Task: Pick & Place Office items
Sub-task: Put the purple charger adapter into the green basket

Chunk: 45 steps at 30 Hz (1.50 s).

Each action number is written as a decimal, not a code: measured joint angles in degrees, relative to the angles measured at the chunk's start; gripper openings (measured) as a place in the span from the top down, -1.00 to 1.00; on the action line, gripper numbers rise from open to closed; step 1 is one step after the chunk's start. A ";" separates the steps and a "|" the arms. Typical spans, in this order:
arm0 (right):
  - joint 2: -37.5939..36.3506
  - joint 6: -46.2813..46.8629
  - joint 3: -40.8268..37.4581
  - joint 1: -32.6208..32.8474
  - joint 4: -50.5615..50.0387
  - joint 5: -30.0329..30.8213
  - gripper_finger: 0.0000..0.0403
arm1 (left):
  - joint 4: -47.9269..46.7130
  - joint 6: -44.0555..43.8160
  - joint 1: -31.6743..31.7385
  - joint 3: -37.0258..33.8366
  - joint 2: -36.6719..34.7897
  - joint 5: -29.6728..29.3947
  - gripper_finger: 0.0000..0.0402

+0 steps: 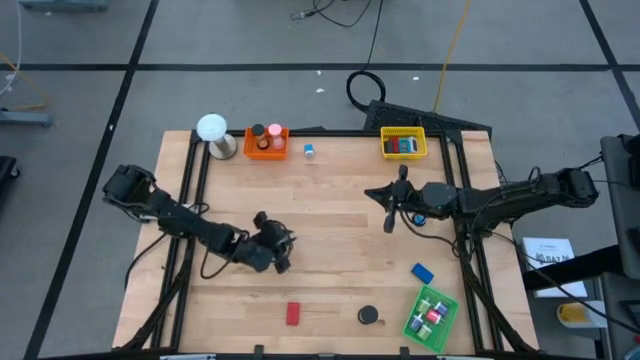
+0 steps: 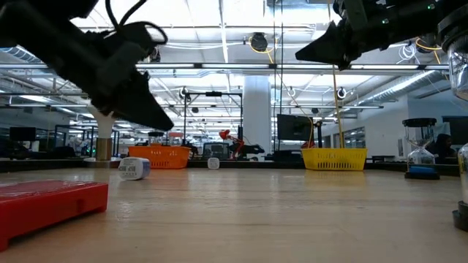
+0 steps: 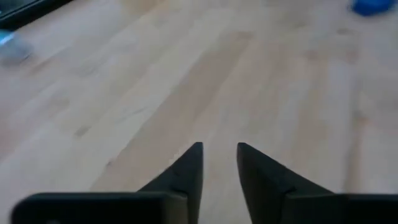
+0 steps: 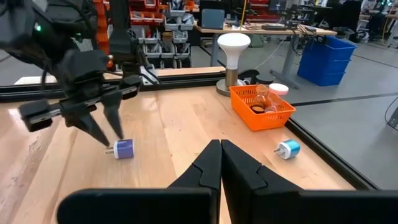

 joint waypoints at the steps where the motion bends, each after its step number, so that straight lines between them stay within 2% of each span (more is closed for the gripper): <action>1: 0.00 0.00 0.00 0.00 0.01 0.00 1.00 | -1.50 -2.77 -0.25 0.00 0.00 -1.03 0.43; 6: 0.00 0.02 0.00 0.00 0.02 0.00 1.00 | -9.27 -13.16 -0.54 0.00 0.00 -2.08 0.09; 11: 0.00 0.04 0.00 -0.02 0.04 0.00 1.00 | -14.77 -17.78 -0.48 0.00 0.10 -2.55 -0.18; 17: 0.00 0.04 0.00 -0.02 0.04 0.00 1.00 | -13.62 -19.21 -0.45 0.00 2.91 -2.01 -0.34; 21: 0.00 0.07 -0.02 -0.02 0.03 0.00 1.00 | -12.01 -19.18 -0.13 0.00 6.31 0.90 -0.38; 26: 0.00 0.07 -0.04 -0.02 0.07 0.00 1.00 | -12.04 -20.30 0.90 0.13 8.33 3.85 -0.29; 34: 0.00 -0.12 -0.04 -0.02 0.05 -0.01 1.00 | -11.52 -15.13 0.27 0.02 8.04 4.80 0.24; 36: 0.00 -0.46 -0.04 -0.02 0.08 -0.01 1.00 | -9.49 -12.02 0.39 0.00 8.04 4.38 0.31; 40: 0.00 -0.92 -0.04 -0.02 0.06 -0.02 1.00 | 2.08 0.42 2.16 -0.18 8.23 5.21 0.31; 45: 0.00 -0.96 -0.04 -0.02 0.25 -0.02 1.00 | 21.94 16.76 7.39 -0.08 8.92 14.40 0.31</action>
